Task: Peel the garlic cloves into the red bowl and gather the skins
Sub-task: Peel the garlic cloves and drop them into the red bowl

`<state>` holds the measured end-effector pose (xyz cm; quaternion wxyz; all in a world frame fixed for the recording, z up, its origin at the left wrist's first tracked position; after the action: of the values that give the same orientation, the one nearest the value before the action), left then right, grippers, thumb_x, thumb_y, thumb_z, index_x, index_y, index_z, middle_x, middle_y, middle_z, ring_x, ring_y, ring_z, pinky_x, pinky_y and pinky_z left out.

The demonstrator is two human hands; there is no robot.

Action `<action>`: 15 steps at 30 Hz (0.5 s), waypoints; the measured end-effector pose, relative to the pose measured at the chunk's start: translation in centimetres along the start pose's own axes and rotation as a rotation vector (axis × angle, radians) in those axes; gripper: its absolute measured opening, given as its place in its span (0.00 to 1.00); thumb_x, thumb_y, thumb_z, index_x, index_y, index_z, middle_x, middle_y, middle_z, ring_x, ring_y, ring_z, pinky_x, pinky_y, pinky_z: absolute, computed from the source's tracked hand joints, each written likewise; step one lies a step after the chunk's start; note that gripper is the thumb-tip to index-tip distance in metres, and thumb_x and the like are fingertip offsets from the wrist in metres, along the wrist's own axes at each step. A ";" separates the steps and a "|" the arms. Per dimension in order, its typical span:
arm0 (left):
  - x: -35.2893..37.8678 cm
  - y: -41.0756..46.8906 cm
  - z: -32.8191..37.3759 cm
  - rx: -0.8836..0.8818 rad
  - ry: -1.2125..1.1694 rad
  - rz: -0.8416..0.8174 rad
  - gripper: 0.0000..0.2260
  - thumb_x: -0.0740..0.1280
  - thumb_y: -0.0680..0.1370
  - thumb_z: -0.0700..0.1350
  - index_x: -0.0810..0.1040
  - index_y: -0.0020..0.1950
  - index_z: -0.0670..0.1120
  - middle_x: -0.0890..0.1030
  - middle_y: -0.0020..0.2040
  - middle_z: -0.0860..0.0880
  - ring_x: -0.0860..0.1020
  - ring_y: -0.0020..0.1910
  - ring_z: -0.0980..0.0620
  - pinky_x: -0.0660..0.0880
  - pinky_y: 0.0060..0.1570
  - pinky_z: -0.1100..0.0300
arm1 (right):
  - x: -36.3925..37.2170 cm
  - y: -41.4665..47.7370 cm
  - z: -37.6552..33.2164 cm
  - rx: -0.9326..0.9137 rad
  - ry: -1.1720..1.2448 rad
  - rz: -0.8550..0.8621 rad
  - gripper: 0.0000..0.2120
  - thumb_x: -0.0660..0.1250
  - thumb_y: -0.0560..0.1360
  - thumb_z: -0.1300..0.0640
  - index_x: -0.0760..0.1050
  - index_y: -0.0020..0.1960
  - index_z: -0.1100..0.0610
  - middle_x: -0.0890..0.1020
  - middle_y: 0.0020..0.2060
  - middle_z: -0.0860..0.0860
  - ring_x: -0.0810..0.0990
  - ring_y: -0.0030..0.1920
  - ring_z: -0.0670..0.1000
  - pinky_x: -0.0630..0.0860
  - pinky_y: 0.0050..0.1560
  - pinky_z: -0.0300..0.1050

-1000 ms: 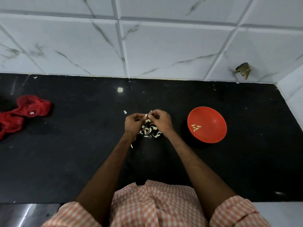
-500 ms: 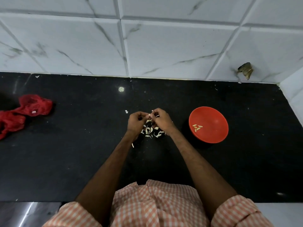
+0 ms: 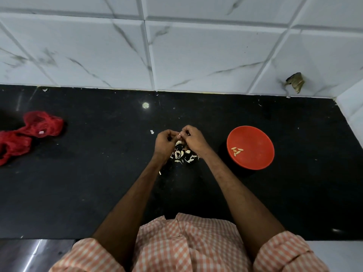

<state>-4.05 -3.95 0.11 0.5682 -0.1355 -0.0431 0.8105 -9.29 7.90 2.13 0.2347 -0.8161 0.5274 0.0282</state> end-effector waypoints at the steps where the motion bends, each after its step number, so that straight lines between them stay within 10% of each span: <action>1: 0.0 0.0 -0.1 0.003 0.005 0.002 0.02 0.70 0.78 0.37 0.80 0.48 0.43 0.82 0.39 0.49 0.75 0.29 0.63 0.71 0.32 0.66 | 0.0 0.0 -0.1 -0.003 -0.004 0.002 0.06 0.61 0.83 0.62 0.72 0.47 0.58 0.79 0.44 0.58 0.76 0.32 0.48 0.72 0.25 0.40; 15: 0.5 -0.7 0.7 0.044 0.002 0.132 0.02 0.71 0.77 0.37 0.79 0.46 0.42 0.83 0.41 0.48 0.80 0.38 0.55 0.76 0.36 0.65 | 0.3 0.3 -1.1 -0.073 -0.325 0.076 0.11 0.58 0.78 0.66 0.66 0.40 0.53 0.73 0.39 0.51 0.72 0.37 0.51 0.71 0.34 0.46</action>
<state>-3.74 -3.17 0.84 0.5166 -0.1264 -0.0158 0.8467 -9.61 7.06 2.93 0.2859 -0.7883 0.5115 0.1879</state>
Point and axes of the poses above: each hand's wrist, its own y-axis towards the middle knuckle, its own x-axis out of the palm, z = x × y, the point moved 2 cm from there along y, towards the middle knuckle
